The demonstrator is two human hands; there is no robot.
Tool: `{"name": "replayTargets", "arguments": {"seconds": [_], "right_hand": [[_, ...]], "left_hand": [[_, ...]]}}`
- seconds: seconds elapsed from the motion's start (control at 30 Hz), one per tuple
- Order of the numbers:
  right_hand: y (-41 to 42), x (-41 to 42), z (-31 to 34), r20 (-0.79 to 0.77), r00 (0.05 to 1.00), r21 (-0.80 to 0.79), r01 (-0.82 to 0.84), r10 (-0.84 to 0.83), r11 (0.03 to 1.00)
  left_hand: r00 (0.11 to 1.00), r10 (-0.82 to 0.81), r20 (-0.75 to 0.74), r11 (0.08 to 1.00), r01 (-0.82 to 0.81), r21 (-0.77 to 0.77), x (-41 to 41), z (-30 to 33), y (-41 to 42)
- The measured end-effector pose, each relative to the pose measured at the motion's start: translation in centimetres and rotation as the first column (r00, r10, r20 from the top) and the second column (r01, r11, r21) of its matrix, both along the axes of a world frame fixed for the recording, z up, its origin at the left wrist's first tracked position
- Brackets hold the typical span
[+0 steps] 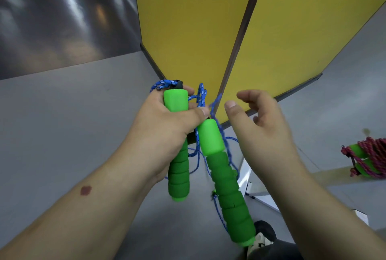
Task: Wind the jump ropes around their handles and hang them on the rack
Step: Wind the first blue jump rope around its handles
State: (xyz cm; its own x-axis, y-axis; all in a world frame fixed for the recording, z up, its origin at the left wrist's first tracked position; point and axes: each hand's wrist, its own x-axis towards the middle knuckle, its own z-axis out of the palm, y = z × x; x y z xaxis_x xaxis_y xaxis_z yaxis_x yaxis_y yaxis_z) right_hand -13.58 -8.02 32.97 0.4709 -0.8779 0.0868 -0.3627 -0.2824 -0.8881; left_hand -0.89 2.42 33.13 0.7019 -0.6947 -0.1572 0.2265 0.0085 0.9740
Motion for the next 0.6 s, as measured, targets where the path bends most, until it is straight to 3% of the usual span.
{"name": "replayTargets", "arguments": {"seconds": [0.07,0.13,0.2,0.43,0.6], "right_hand": [[0.4,0.0,0.5,0.056,0.979,0.075,-0.198,0.194,0.977],[1.0,0.1,0.5,0.087,0.896,0.302,-0.440,0.435,0.845],[1.3,0.2,0.3,0.117,0.850,0.432,-0.509,0.514,0.744],[0.4,0.0,0.9,0.351,0.908,0.409,-0.369,0.230,0.835],[0.4,0.2,0.5,0.412,0.900,0.390,-0.316,0.142,0.865]], "left_hand": [[0.998,0.058,0.003,0.998,-0.058,0.007,0.2,0.0,0.0],[0.995,0.091,-0.048,0.996,-0.091,0.004,0.5,0.1,0.0],[0.994,0.092,-0.066,0.996,-0.091,0.016,0.7,0.2,0.1],[0.997,0.026,-0.072,0.992,-0.017,0.124,1.7,0.1,0.4],[0.963,-0.155,0.221,0.924,0.062,0.378,1.4,1.0,0.9]]}}
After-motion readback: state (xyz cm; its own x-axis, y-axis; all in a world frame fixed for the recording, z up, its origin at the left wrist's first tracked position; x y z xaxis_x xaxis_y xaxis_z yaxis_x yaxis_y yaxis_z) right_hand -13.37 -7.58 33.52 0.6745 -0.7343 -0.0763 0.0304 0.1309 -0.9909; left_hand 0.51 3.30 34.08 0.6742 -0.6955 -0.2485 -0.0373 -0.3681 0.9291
